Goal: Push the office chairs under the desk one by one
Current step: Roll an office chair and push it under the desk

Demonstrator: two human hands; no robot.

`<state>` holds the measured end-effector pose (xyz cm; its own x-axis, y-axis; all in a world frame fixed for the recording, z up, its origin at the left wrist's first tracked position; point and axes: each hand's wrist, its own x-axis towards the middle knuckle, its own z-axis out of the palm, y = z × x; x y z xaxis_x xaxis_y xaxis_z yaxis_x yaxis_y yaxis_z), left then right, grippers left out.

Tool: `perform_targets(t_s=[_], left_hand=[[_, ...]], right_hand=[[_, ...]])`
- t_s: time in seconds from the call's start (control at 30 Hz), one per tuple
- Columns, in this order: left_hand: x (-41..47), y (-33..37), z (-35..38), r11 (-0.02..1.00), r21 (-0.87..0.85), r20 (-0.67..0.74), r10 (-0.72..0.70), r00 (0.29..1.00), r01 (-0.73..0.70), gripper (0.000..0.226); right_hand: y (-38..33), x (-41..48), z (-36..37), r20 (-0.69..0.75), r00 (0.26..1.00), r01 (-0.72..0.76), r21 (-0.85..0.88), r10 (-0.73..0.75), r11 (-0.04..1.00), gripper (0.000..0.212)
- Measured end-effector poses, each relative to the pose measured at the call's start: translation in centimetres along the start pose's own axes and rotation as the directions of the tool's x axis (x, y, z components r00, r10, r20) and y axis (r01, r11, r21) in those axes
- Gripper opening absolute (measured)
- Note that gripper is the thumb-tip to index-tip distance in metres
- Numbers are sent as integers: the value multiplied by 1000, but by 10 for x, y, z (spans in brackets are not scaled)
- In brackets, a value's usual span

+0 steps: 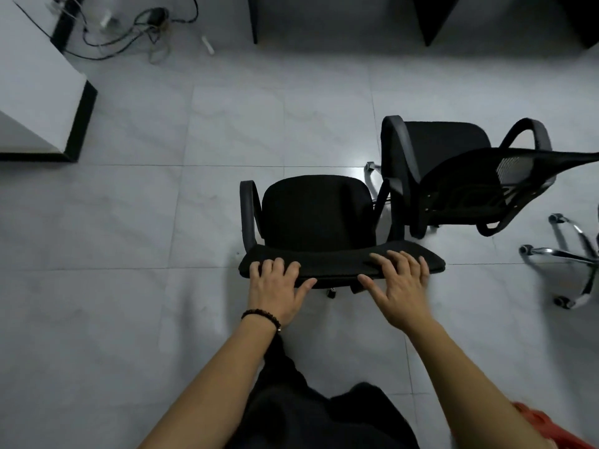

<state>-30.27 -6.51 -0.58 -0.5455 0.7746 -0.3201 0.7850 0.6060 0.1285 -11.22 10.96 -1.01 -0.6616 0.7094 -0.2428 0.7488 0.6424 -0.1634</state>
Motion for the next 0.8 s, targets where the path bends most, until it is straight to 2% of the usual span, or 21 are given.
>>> perform_targets(t_s=[0.17,0.43,0.8], left_hand=[[26,-44,-11,998,44,-31,45,999,-43,64],[82,-94,-34,997,72,-73,41,996,-36,65],[226,-143,-93,987,160,-37,-14,999,19,74]], right_hand=[[-47,17,0,23,996,-82,10,82,997,85],[-91,85,-10,22,998,-51,-4,51,999,74],[-127,230,-24,-4,1000,-13,69,14,998,69]])
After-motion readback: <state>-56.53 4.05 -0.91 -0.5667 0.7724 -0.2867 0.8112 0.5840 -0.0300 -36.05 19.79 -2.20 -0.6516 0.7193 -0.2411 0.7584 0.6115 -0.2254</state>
